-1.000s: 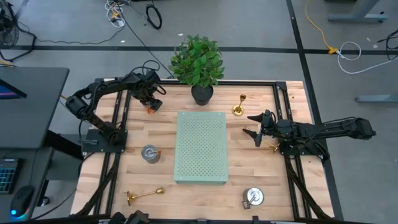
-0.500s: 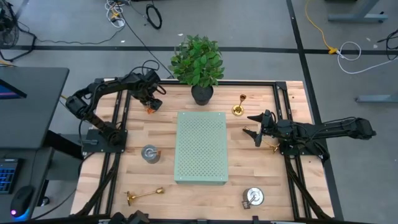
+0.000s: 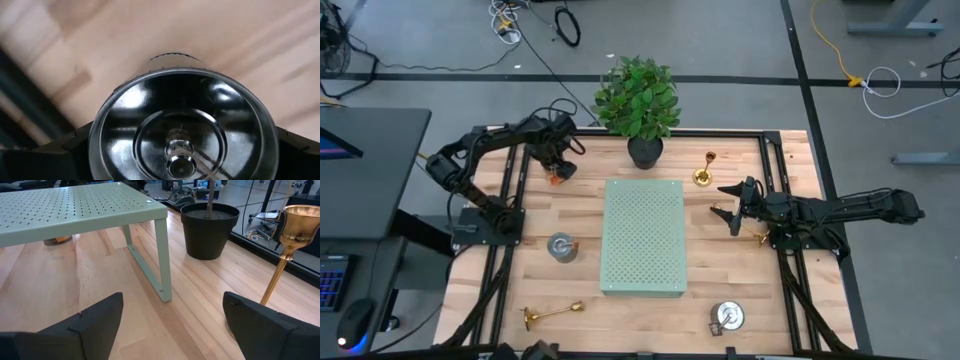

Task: Pick & Place candle stick holders
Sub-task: Put the top orange scented candle on the shelf

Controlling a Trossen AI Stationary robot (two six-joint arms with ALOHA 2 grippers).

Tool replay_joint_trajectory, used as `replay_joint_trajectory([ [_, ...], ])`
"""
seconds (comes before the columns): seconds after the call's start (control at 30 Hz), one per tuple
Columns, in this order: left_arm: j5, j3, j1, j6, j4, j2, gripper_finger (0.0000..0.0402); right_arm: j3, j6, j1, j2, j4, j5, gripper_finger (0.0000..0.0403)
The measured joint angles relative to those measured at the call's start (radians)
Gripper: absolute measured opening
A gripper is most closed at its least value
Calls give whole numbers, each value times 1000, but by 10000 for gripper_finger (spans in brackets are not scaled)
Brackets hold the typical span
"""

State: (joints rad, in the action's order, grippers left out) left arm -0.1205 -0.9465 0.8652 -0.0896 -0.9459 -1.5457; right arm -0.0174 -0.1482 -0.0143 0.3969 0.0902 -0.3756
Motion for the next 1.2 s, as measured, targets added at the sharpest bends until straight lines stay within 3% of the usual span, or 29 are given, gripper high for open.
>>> replay_joint_trajectory([
  [0.3,-39,-208,-82,-29,-267,20,368,0,0,0,0,0,0,348],
  [0.63,-50,-385,-304,-162,-470,202,368,0,0,0,0,0,0,348],
  [0.83,70,-463,-501,-328,-595,286,368,0,0,0,0,0,0,348],
  [1.0,146,-507,-722,-453,-567,295,368,0,0,0,0,0,0,348],
  [1.2,143,-569,-931,-481,-419,202,368,0,0,0,0,0,0,348],
])
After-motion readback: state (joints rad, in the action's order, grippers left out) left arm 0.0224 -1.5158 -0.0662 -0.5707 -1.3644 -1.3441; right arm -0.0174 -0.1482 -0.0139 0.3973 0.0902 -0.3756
